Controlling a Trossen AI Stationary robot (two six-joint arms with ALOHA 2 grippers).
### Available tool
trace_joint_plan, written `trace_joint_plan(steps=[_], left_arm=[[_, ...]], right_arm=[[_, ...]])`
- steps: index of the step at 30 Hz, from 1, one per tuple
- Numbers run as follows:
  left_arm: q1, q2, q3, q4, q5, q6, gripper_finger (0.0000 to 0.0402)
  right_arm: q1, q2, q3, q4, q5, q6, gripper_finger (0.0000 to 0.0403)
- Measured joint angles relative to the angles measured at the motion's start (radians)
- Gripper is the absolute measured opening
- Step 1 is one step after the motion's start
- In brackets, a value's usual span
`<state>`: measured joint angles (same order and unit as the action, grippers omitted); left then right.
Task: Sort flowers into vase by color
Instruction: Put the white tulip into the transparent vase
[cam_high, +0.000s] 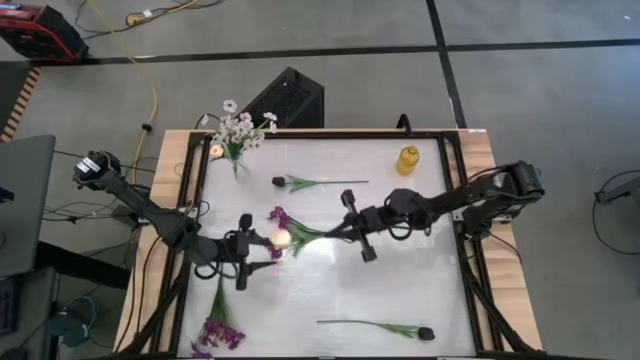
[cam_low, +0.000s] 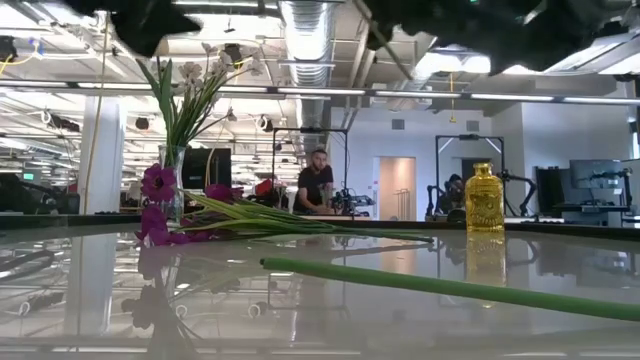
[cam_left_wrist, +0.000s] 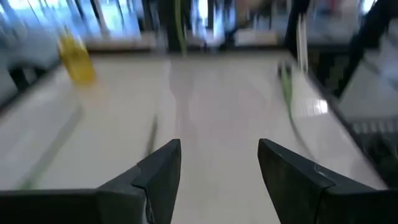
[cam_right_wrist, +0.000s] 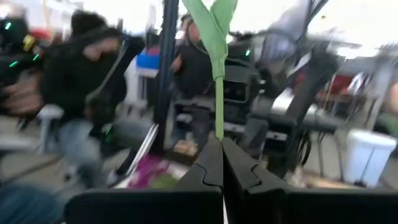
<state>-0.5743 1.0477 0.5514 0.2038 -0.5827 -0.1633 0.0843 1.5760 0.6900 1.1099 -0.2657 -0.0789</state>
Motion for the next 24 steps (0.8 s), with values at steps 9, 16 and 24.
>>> trace_joint_plan(steps=[9,16,24], left_arm=[[0.133,0.040,0.001,0.395,0.088,0.260,0.0203],[0.211,0.068,0.000,0.414,0.138,0.212,0.0203],[0.227,0.067,0.000,0.489,0.261,0.222,0.0203]], right_arm=[[-0.029,0.248,0.157,0.205,0.001,0.064,0.0016],[-0.037,0.297,0.232,0.205,0.000,0.080,0.0016],[-0.046,0.296,0.235,0.192,0.000,0.071,0.0016]])
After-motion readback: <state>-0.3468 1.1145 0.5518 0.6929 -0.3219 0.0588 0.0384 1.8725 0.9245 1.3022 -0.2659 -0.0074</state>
